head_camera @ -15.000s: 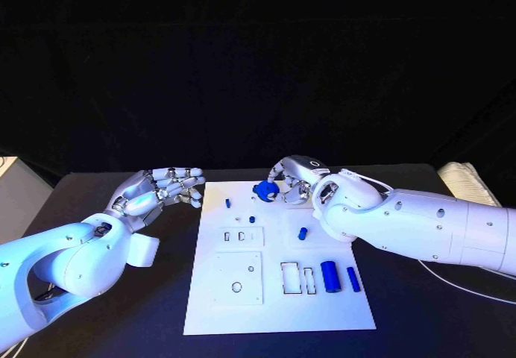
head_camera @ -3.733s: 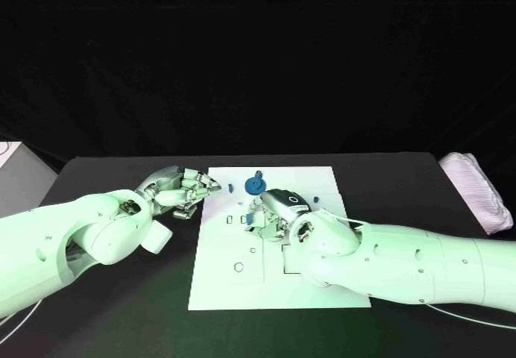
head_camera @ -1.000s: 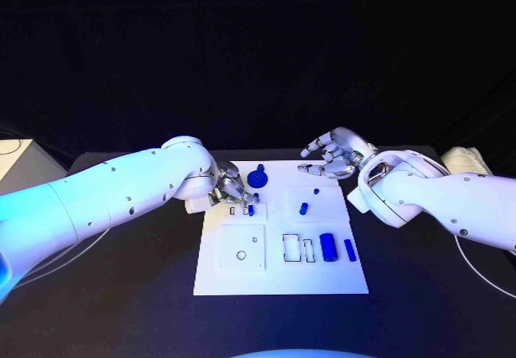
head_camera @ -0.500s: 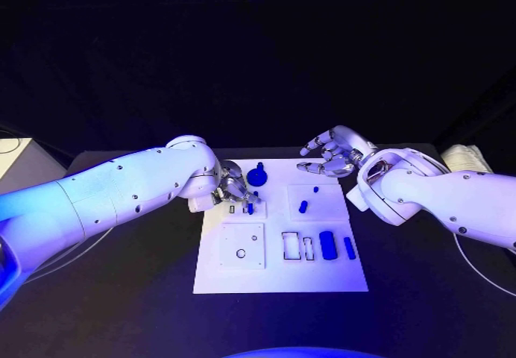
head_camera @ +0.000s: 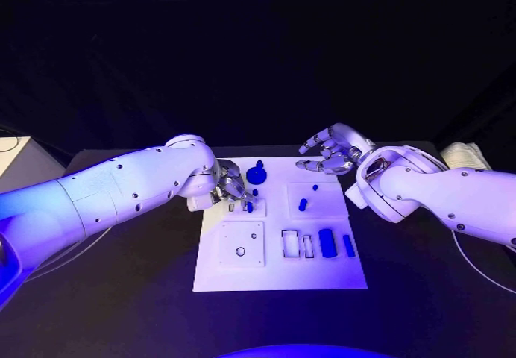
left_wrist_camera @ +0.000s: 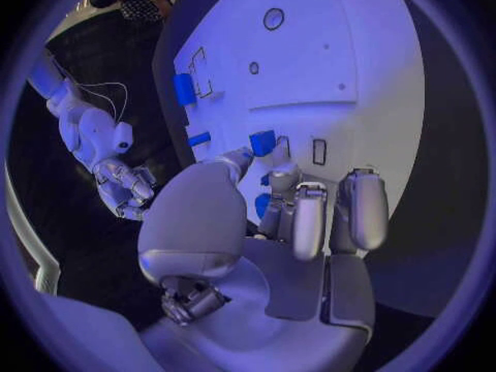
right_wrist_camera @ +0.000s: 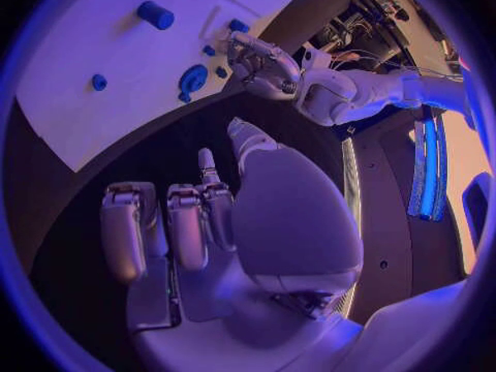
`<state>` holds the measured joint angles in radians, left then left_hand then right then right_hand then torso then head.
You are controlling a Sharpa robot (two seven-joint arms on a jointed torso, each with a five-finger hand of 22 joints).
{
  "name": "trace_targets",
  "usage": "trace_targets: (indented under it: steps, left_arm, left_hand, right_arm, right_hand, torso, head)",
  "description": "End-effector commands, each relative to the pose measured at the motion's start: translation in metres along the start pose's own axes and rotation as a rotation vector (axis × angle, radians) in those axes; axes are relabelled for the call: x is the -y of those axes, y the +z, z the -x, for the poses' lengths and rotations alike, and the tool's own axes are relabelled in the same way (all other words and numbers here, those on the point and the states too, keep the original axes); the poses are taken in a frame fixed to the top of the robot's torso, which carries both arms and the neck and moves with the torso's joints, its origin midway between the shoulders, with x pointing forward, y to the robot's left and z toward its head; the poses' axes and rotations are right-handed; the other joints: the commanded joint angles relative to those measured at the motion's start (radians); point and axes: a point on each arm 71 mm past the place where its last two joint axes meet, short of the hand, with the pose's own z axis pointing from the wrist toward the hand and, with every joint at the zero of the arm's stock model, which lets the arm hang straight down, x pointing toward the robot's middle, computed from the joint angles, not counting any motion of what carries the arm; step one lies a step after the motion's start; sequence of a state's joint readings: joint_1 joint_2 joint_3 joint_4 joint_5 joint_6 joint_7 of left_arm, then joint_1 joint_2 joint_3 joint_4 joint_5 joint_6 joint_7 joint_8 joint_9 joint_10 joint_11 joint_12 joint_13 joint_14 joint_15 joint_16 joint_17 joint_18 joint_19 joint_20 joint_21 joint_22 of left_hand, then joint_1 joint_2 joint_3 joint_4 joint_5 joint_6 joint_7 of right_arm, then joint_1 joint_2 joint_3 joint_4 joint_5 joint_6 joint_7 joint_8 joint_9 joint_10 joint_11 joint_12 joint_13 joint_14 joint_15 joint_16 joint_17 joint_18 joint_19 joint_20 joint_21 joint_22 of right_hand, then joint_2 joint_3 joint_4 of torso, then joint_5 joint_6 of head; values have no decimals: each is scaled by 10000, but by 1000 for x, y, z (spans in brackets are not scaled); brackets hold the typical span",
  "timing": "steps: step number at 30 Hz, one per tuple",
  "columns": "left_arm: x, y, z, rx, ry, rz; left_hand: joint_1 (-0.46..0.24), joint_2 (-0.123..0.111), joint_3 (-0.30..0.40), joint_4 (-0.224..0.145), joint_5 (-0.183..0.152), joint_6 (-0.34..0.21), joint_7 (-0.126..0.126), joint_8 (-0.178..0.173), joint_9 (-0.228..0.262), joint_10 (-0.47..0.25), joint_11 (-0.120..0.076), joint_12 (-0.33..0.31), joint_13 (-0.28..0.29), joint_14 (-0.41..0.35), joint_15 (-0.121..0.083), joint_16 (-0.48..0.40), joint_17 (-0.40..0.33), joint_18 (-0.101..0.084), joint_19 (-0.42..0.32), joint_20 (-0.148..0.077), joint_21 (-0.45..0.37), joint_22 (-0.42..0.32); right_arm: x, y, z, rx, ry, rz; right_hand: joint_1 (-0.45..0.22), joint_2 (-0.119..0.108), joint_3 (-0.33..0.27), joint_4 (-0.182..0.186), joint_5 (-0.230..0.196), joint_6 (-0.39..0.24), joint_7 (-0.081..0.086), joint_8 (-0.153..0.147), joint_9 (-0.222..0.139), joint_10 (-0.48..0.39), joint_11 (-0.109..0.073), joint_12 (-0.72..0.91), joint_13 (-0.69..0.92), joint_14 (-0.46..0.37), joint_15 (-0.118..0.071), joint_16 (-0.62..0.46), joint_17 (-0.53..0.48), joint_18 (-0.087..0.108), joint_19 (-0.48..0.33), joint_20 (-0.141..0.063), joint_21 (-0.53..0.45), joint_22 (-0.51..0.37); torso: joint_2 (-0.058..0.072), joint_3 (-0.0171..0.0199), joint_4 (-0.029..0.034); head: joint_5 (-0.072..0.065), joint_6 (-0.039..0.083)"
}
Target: Assemble the parts on the task board
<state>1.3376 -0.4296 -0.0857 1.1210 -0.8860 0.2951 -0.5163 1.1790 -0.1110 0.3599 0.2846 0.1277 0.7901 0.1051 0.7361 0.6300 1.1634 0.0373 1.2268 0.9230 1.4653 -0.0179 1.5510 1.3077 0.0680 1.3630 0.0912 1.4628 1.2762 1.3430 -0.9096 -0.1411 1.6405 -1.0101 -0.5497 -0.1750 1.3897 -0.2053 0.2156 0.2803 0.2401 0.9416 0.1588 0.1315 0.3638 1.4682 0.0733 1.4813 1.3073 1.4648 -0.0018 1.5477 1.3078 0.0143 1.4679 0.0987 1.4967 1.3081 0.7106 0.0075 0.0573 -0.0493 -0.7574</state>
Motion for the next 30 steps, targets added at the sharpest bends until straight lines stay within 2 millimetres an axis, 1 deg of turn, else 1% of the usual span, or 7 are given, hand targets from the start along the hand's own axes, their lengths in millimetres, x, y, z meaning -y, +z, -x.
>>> trace_targets:
  steps: [1,13,15,19,20,23,30]
  left_arm:
    - [2,0,-3,-270,30,-87]
    - [4,0,-6,-523,-74,-232]
    - [4,0,-6,-535,-102,-252]
    - [4,-1,-6,-516,-180,-286]
    - [3,-1,-6,-502,-206,-293]
    - [2,-2,-6,-463,-301,-309]
    - [-2,-4,-3,-54,-644,-355]
  left_hand:
    - [173,-4,115,-11,25,-33,-55,65,49,-34,-71,27,-3,816,-66,-7,2154,-28,18,-67,-16,9]
    - [980,-105,1094,-231,27,-45,-130,2,338,-52,-148,-26,-27,819,-137,-8,2165,-26,2,-128,-27,10]
    - [1177,-145,1646,-386,35,-41,-142,-48,418,-47,-169,-51,-35,824,-162,-5,2175,-25,-1,-148,-29,12]
    - [1255,-298,3287,-1064,60,-91,-142,-69,737,44,-189,-127,-53,852,-180,14,2231,-34,33,-182,-12,69]
    - [1188,-404,3768,-1349,101,-153,-156,-28,882,84,-203,-154,-61,862,-104,22,2250,-41,51,-184,0,97]
    - [863,-509,4468,-1759,465,-161,-79,81,1160,156,-131,-181,-52,890,-137,44,2302,-48,80,-156,21,144]
    - [331,-672,4927,-2239,1649,-7,-92,195,1521,373,-168,-106,103,976,-174,122,2469,-84,218,-173,107,333]
  right_arm:
    - [0,0,-1,-123,-40,9]
    - [0,1,-1,-163,-49,-13]
    - [0,1,-1,-168,-51,-15]
    - [0,1,-1,-169,-53,-19]
    - [0,1,-2,-169,-54,-18]
    - [0,1,-2,-169,-55,-18]
    - [0,1,-1,-158,-57,-22]
  right_hand:
    - [-102,-12,-8,56,-8,-92,4,52,7,230,25,-33,1894,895,31,-28,1946,58,647,58,-25,2076]
    - [-96,2,-7,54,9,-94,2,59,7,237,24,-25,1900,893,30,-31,1938,59,646,57,-28,2074]
    - [-96,2,-7,54,9,-94,2,59,7,237,24,-25,1900,893,30,-31,1938,59,646,57,-28,2074]
    - [-96,2,-7,54,9,-94,2,59,7,237,24,-25,1900,893,30,-31,1938,59,646,57,-28,2074]
    - [-96,2,-7,54,9,-94,2,59,7,237,24,-25,1900,893,30,-31,1938,59,646,57,-28,2074]
    - [-96,2,-7,54,9,-94,2,59,7,237,24,-25,1900,893,30,-31,1938,59,646,57,-28,2074]
    - [-90,10,-6,51,24,-96,1,65,8,230,23,-33,1893,890,28,-35,1928,63,639,57,-44,2063]
  torso:
    - [-3,0,1]
    - [-7,1,4]
    - [-5,4,5]
    - [5,4,4]
    - [5,4,4]
    - [5,9,3]
    - [-8,16,11]
  head:
    - [-9,-19]
    - [-4,-38]
    - [-8,-50]
    - [-14,-61]
    - [-13,-63]
    - [-14,-59]
    - [-16,-69]
